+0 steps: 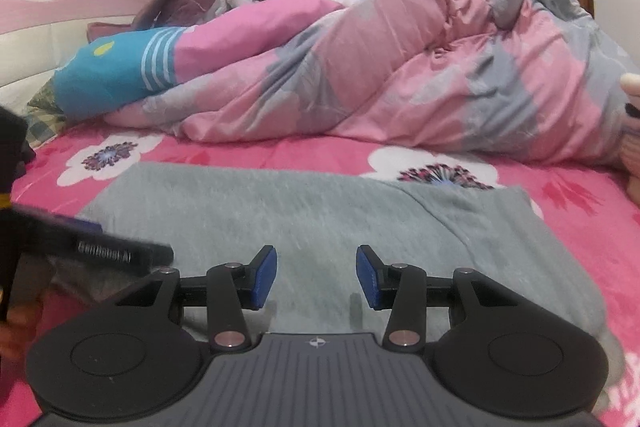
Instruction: Fold clothes
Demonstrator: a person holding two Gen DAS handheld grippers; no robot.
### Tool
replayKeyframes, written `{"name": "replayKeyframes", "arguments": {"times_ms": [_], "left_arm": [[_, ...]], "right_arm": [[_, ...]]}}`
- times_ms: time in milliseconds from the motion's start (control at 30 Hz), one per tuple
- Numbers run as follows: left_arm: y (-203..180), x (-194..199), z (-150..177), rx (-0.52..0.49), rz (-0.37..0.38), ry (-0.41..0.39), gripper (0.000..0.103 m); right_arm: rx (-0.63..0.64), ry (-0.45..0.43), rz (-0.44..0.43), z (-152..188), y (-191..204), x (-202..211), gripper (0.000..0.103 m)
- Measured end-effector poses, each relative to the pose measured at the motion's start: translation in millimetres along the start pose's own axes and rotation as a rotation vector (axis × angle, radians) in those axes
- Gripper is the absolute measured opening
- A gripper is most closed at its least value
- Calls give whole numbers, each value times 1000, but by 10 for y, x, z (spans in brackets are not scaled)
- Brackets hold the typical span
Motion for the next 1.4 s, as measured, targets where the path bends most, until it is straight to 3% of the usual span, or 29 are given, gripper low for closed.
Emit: {"name": "replayKeyframes", "arguments": {"times_ms": [367, 633, 933, 1100, 1400], "left_arm": [[-5, -4, -2, 5, -5, 5, 103], [-3, -9, -11, 6, -7, 6, 103], [-7, -14, 3, 10, -7, 7, 103], [-8, -16, -2, 11, -7, 9, 103], [-16, -16, 1, 9, -14, 3, 103]], "right_arm": [[-59, 40, 3, -261, -163, -508, 47], [-45, 189, 34, -217, -316, -1033, 61], [0, 148, -23, -330, -156, -748, 61], [44, 180, -17, -149, -137, -806, 61], [27, 135, -13, -28, -159, -795, 62]]}}
Point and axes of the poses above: each gripper's, at about its wrist camera, not at the fingertips, and x roughly against the way its jaws point, y to its left, z to its underside, the point moved 4 cm from there along -x, roughly the way its jaws point, and after that the axes turned 11 degrees about -z, right-handed, at the moved point
